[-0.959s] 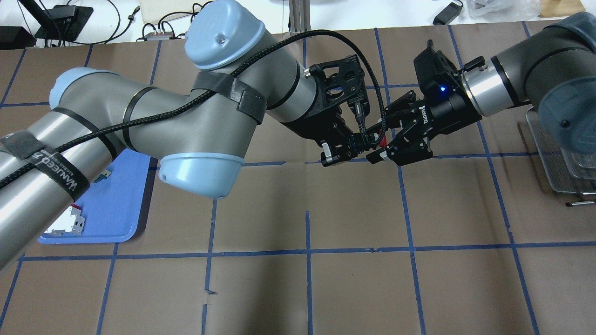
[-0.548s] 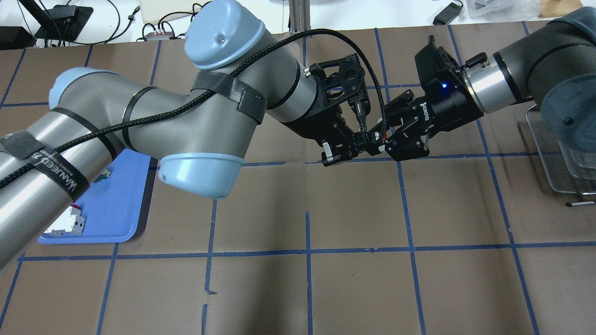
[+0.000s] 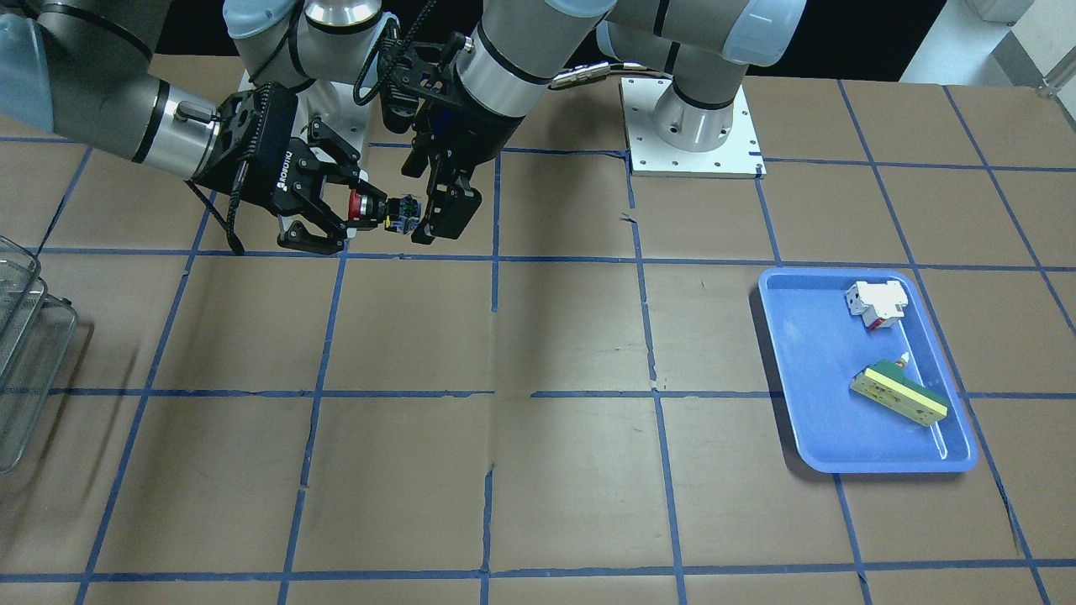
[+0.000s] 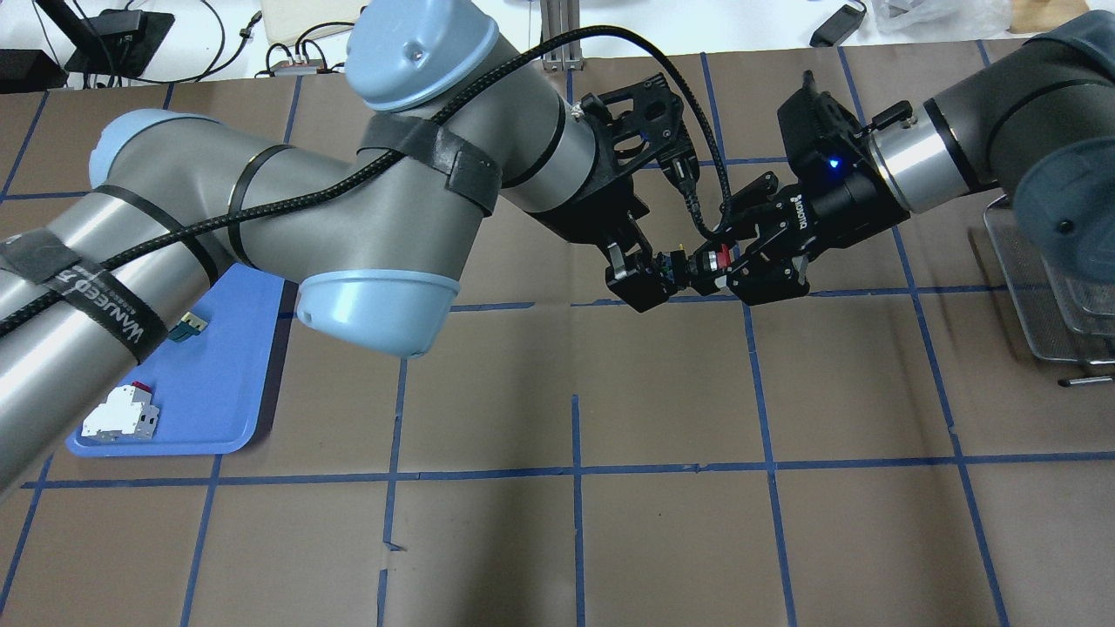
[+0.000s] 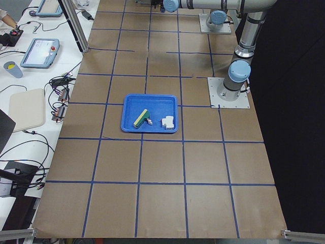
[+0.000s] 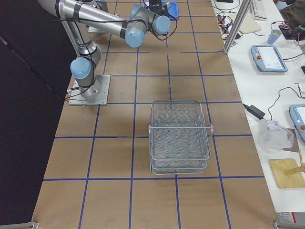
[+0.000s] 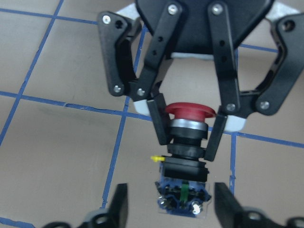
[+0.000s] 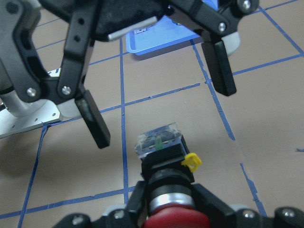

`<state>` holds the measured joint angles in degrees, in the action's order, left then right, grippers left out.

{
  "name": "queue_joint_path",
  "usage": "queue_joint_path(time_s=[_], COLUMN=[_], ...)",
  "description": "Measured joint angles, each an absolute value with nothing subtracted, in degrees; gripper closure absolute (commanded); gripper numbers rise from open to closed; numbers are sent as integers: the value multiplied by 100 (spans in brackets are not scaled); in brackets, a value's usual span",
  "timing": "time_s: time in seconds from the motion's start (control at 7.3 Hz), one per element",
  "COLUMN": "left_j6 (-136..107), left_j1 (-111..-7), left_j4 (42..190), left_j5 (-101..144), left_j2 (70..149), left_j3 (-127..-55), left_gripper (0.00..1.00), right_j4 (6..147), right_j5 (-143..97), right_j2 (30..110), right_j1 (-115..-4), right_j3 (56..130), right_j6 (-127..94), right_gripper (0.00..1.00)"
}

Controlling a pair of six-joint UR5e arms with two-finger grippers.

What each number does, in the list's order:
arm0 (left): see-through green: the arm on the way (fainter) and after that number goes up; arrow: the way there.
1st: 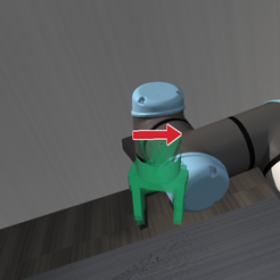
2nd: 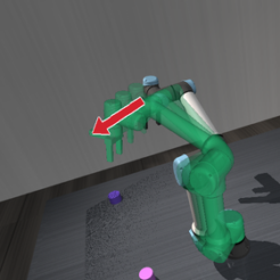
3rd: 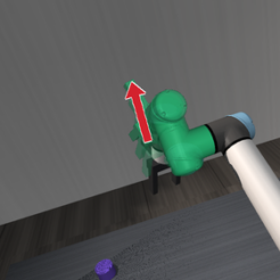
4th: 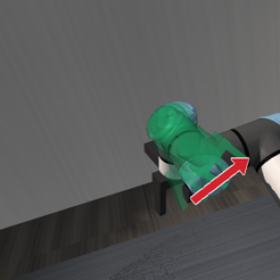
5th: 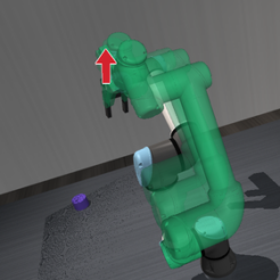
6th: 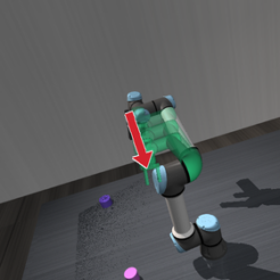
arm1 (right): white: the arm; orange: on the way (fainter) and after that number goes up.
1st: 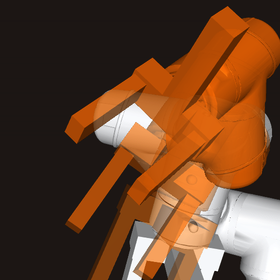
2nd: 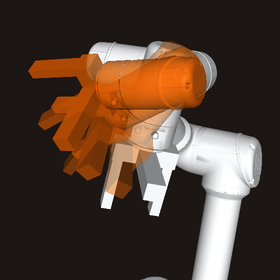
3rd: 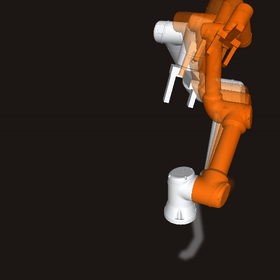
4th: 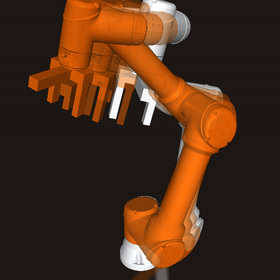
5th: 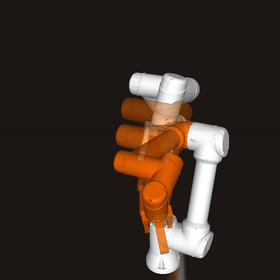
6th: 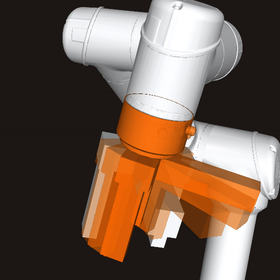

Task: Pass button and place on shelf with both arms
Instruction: 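Open the left gripper and withdraw it while the right gripper holds the button, then move the button with the right gripper over the wire mesh basket and release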

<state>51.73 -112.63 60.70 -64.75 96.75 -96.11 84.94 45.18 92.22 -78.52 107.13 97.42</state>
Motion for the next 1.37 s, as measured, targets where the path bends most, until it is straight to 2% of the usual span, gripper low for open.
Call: queue_joint_path(time_s=[0.27,0.68,0.96,1.37], left_j6=[4990,3362,2670,2295], left_j1=[-11234,-10994,-10265,-9009], left_j4=[6259,7207,7493,7544], left_j5=[-6887,-7870,-8045,-8110], left_j2=[9550,9173,8979,8967], left_j3=[-9590,-9632,-9607,-9671], left_gripper=[0,0,0,0], right_j4=[8556,8587,8850,9703], right_j5=[5055,6877,7962,9781], right_j2=[9195,8718,8413,8158], right_j1=[-7609,-6875,-6434,-6196], right_j3=[10456,9350,8827,8723], right_j6=[9684,9497,8530,7474], right_gripper=[100,100,100,100])
